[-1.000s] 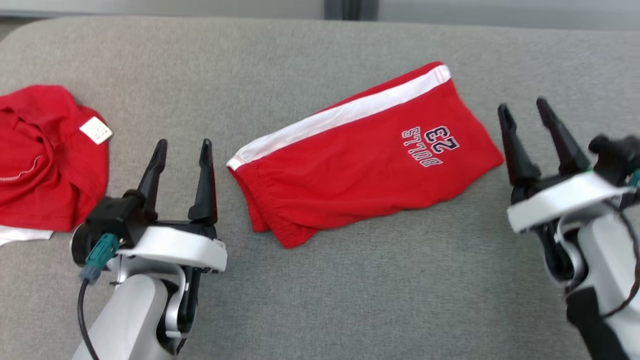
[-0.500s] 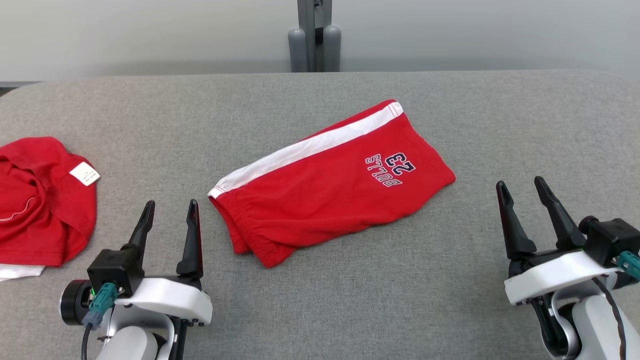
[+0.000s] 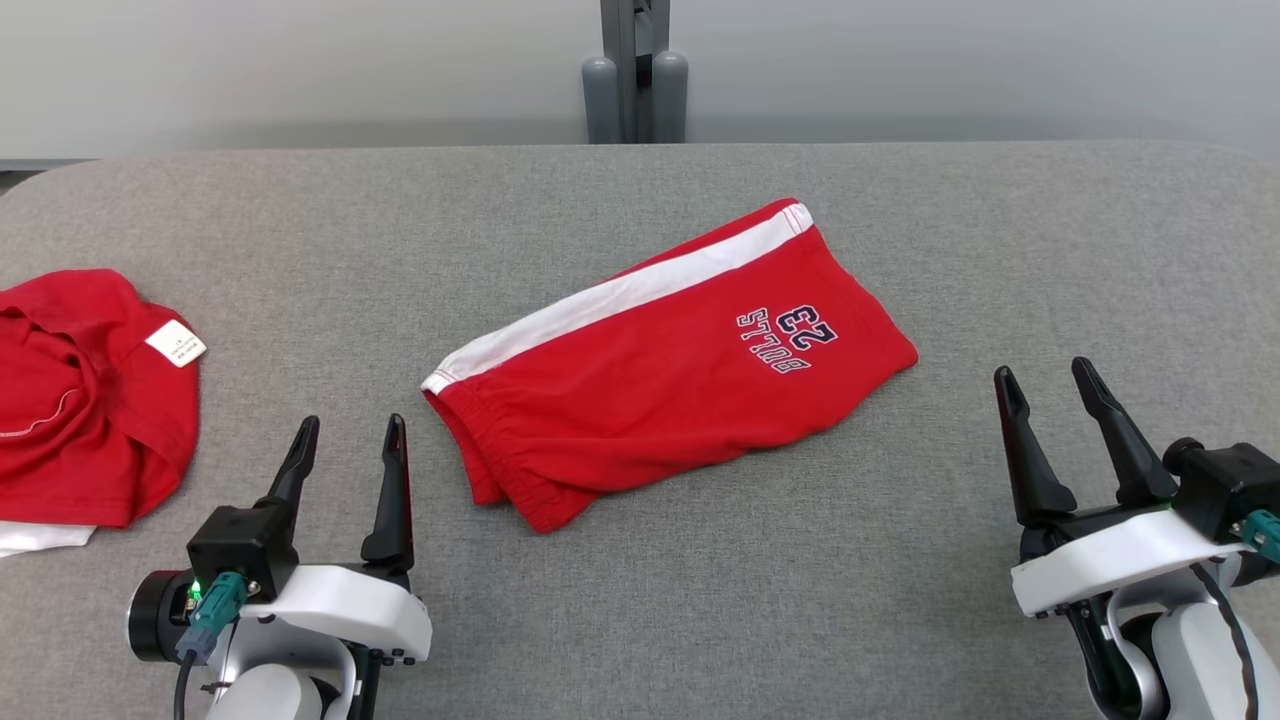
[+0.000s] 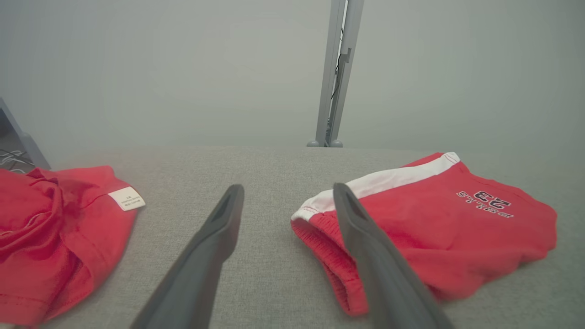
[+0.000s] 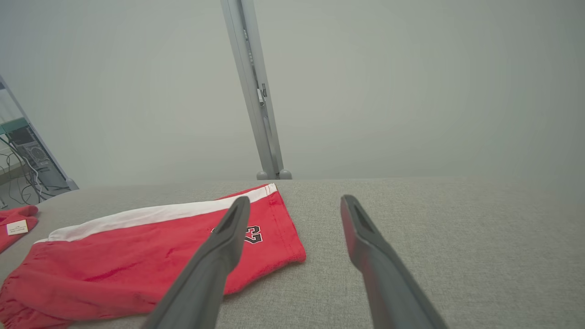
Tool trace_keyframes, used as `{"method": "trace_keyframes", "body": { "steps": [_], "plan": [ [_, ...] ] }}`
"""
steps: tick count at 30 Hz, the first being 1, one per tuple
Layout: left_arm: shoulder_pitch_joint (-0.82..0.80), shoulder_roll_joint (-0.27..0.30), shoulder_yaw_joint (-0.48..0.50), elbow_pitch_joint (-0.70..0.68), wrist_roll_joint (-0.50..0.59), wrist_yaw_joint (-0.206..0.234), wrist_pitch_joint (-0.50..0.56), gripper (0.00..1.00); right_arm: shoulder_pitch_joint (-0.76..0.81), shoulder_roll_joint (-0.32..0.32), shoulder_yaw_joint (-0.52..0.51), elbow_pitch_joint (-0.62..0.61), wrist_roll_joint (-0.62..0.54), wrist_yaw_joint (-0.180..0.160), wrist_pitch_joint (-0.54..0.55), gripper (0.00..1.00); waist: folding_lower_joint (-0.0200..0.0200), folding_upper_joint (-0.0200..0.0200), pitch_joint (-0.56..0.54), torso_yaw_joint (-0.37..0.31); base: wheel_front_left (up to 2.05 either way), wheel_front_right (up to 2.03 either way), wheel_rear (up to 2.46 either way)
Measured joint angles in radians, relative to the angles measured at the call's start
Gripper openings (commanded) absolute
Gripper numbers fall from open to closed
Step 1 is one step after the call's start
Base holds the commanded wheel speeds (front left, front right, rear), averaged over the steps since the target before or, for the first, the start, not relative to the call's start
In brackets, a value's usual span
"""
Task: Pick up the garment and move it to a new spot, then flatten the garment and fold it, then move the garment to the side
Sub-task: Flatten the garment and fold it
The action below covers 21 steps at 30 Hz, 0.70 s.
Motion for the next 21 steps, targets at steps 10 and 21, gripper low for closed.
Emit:
{"method": "trace_keyframes", "body": {
  "steps": [10,21],
  "plan": [
    [-0.020,-0.002,-0.012,-0.013,0.008,0.008,0.005,1.00,-0.050,-0.005,-0.015,0.031,-0.008,0.000,0.024,1.00,0.0000,0.0000,0.030,0.032,0.00,0.00,0.00],
    [-0.087,-0.044,-0.046,-0.014,0.018,-0.010,-0.014,1.00,-0.286,-0.053,0.044,0.335,0.021,0.000,0.006,1.00,0.0000,0.0000,0.134,0.116,0.00,0.00,0.00]
  ]
}}
